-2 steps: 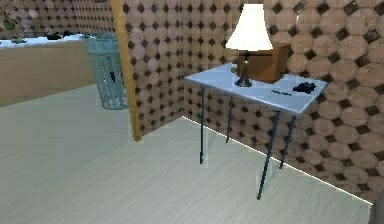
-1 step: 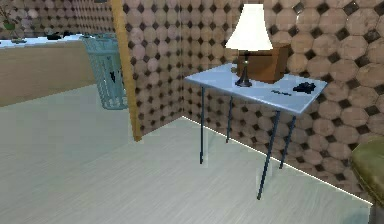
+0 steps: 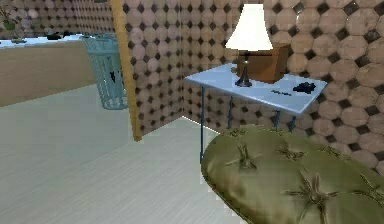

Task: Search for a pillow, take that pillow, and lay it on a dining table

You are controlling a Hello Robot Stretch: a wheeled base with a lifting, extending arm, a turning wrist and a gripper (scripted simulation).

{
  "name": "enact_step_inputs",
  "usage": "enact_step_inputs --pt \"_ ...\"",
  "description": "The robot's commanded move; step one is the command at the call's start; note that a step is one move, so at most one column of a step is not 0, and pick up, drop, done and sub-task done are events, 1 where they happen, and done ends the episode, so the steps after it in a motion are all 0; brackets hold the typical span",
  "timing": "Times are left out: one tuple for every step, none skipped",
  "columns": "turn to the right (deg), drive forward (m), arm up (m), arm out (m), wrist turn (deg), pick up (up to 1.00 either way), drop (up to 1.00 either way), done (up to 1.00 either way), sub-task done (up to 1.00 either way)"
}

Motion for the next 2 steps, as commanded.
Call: enact_step_inputs --pt "0.0 0.00 0.00 0.00 -33.0 0.00 0.00 0.00 0.00" --pt "0.0 0.00 0.00 -0.12 0.0 0.00 0.00 0.00 0.00"
